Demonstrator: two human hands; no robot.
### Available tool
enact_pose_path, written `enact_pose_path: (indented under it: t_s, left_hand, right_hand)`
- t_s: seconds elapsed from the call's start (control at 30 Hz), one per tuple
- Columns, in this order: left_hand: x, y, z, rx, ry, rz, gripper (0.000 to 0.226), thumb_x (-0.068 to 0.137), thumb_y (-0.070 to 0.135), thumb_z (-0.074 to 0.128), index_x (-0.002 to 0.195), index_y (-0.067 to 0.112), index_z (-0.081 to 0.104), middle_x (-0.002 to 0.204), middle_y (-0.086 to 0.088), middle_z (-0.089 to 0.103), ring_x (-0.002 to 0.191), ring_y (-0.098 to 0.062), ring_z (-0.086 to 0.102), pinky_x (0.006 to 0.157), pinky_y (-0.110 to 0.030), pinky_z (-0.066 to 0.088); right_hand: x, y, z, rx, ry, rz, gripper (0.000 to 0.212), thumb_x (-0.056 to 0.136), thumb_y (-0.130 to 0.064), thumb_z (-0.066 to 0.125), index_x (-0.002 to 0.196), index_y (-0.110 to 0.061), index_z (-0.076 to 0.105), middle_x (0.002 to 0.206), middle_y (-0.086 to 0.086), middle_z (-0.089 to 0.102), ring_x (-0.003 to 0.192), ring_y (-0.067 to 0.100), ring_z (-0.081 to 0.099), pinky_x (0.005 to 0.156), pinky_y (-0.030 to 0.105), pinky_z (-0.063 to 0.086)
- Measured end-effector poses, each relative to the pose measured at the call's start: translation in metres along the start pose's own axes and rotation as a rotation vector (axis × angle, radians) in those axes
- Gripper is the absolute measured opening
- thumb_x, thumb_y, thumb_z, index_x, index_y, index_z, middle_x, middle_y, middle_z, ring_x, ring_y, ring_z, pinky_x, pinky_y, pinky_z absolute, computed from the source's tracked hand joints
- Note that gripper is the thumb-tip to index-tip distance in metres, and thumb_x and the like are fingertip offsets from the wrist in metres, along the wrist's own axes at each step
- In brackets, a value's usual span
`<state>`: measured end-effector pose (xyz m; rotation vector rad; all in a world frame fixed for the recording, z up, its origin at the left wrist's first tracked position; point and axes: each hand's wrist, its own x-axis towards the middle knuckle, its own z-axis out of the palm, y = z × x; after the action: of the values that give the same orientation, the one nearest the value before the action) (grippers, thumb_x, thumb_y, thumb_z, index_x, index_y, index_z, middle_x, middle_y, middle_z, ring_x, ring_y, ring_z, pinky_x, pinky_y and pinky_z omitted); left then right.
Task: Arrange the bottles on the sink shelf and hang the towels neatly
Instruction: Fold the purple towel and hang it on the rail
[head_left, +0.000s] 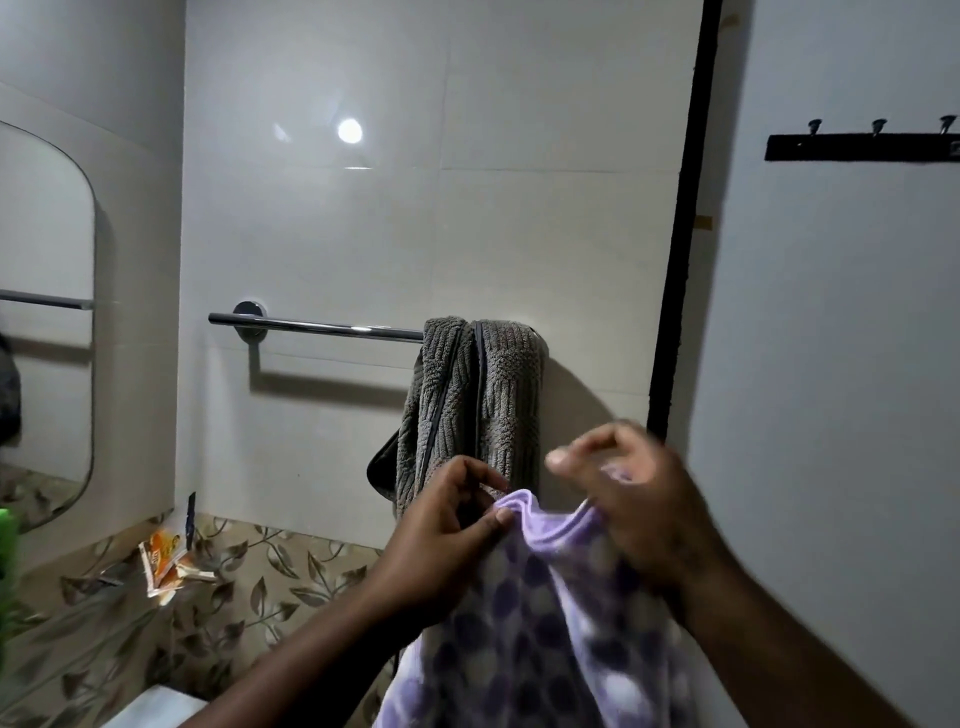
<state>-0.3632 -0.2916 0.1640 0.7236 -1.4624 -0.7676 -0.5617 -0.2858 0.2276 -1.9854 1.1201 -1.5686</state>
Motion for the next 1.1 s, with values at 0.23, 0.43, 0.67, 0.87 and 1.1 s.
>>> enact_pose_path:
  t_s: [0.23, 0.43, 0.67, 0.87, 1.1]
  left_hand:
    - [0.004, 0.008, 0.011, 0.029, -0.066, 0.044, 0.02, 0.086, 0.019, 0.072, 0.099, 0.007, 0.063, 0.085, -0.008, 0.07, 0.08, -0.015, 0.062, 0.073, -0.03, 0.05]
    - [-0.008, 0.002, 0.008, 0.398, -0.043, 0.158, 0.033, 0.093, 0.054, 0.059, 0.095, 0.021, 0.059, 0.08, -0.009, 0.062, 0.073, -0.011, 0.05, 0.066, -0.047, 0.048]
    - [-0.017, 0.003, -0.013, 0.641, 0.032, 0.167, 0.035, 0.09, 0.058, 0.058, 0.088, 0.022, 0.059, 0.075, -0.002, 0.063, 0.067, -0.007, 0.051, 0.065, -0.041, 0.049]
    - [-0.011, 0.012, -0.006, 0.665, 0.048, 0.211, 0.01, 0.091, 0.04, 0.066, 0.087, 0.032, 0.062, 0.072, 0.008, 0.066, 0.067, -0.001, 0.056, 0.067, -0.038, 0.052]
    - [-0.011, 0.017, 0.001, 0.673, -0.024, 0.244, 0.03, 0.09, 0.057, 0.06, 0.088, 0.027, 0.057, 0.074, 0.01, 0.065, 0.066, -0.006, 0.057, 0.064, -0.036, 0.05]
  right_hand:
    - [-0.012, 0.006, 0.017, -0.37, -0.304, -0.038, 0.028, 0.074, -0.052, 0.054, 0.076, -0.027, 0.065, 0.066, -0.004, 0.067, 0.059, 0.004, 0.058, 0.065, 0.036, 0.052]
    - [-0.015, 0.008, 0.022, -0.354, -0.114, -0.101, 0.034, 0.076, -0.055, 0.044, 0.072, -0.024, 0.057, 0.062, -0.001, 0.062, 0.062, 0.015, 0.058, 0.063, 0.037, 0.049]
    - [-0.008, 0.016, 0.011, -0.456, -0.035, -0.047, 0.028, 0.079, -0.048, 0.046, 0.076, -0.022, 0.058, 0.068, 0.001, 0.059, 0.068, 0.023, 0.06, 0.063, 0.036, 0.049]
    - [-0.02, -0.001, 0.02, -0.415, -0.31, -0.159, 0.063, 0.068, -0.046, 0.055, 0.131, -0.047, 0.061, 0.122, -0.024, 0.063, 0.109, -0.006, 0.061, 0.096, 0.022, 0.051]
    - [-0.016, -0.002, 0.02, -0.378, -0.346, -0.15, 0.039, 0.072, -0.042, 0.053, 0.107, -0.042, 0.07, 0.095, -0.02, 0.074, 0.089, -0.002, 0.068, 0.081, 0.033, 0.057]
